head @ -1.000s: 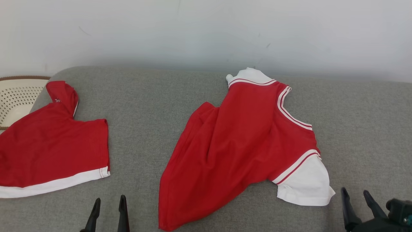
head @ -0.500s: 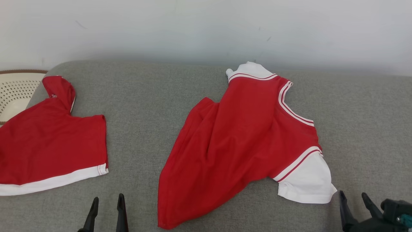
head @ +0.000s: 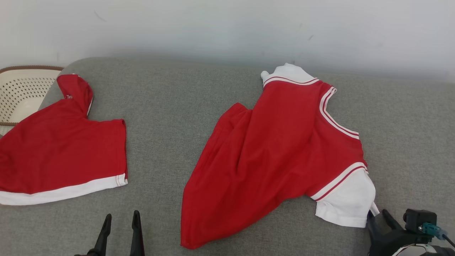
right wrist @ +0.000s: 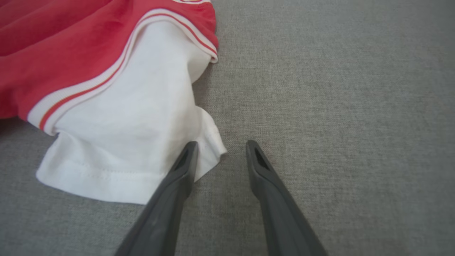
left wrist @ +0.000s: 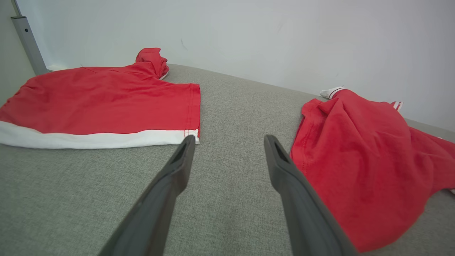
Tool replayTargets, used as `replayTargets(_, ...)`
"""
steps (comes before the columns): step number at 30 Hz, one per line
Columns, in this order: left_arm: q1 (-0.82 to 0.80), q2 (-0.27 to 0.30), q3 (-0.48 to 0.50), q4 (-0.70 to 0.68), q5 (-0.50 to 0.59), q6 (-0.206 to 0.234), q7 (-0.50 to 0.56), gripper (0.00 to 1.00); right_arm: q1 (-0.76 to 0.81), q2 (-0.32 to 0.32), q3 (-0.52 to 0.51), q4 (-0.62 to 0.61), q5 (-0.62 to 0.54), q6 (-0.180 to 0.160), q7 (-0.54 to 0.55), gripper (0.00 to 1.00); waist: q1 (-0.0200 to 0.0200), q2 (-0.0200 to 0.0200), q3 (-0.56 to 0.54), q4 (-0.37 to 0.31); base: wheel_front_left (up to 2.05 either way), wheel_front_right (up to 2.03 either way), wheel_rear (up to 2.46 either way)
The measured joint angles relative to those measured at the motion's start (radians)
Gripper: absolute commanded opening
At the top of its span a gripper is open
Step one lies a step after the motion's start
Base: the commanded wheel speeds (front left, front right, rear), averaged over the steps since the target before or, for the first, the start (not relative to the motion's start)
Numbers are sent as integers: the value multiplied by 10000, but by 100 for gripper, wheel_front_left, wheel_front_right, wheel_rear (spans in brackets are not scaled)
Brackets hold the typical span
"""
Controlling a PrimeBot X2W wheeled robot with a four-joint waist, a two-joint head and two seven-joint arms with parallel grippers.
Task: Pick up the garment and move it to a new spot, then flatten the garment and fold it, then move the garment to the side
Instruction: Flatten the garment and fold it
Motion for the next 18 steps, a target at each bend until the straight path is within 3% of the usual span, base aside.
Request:
replayTargets(1, 0, 0, 13, -2, 0, 2, 0, 100, -84, 15, 69, 146, 8, 0, -71, 59, 1, 0, 12, 17, 0, 0, 0)
replayTargets(2, -3, -2, 13, 0, 0, 0, 0, 100, -161, 12, 138, 286, 35, -2, -111, 38, 0, 0, 21, 32, 0, 0, 0)
replayTargets(3, -5, -2, 12, 6, 0, -2, 0, 100, -218, 10, 194, 397, 84, 0, -171, 26, 0, 0, 27, 45, 0, 0, 0)
replayTargets(4, -7, 0, 17, 21, 0, -4, 0, 100, -297, 6, 242, 522, 92, 0, -224, 0, 0, 0, 21, 55, 0, 0, 0)
replayTargets(11, 12, -2, -127, 219, 6, -40, 0, 100, 58, 148, 50, 493, 761, 0, -840, 0, 0, 0, -256, 82, 0, 0, 0)
replayTargets(18, 242, 0, -50, 228, -13, -29, 0, 100, 1854, 759, -107, -1942, 2176, 0, -322, 0, 0, 0, -560, -140, 0, 0, 0)
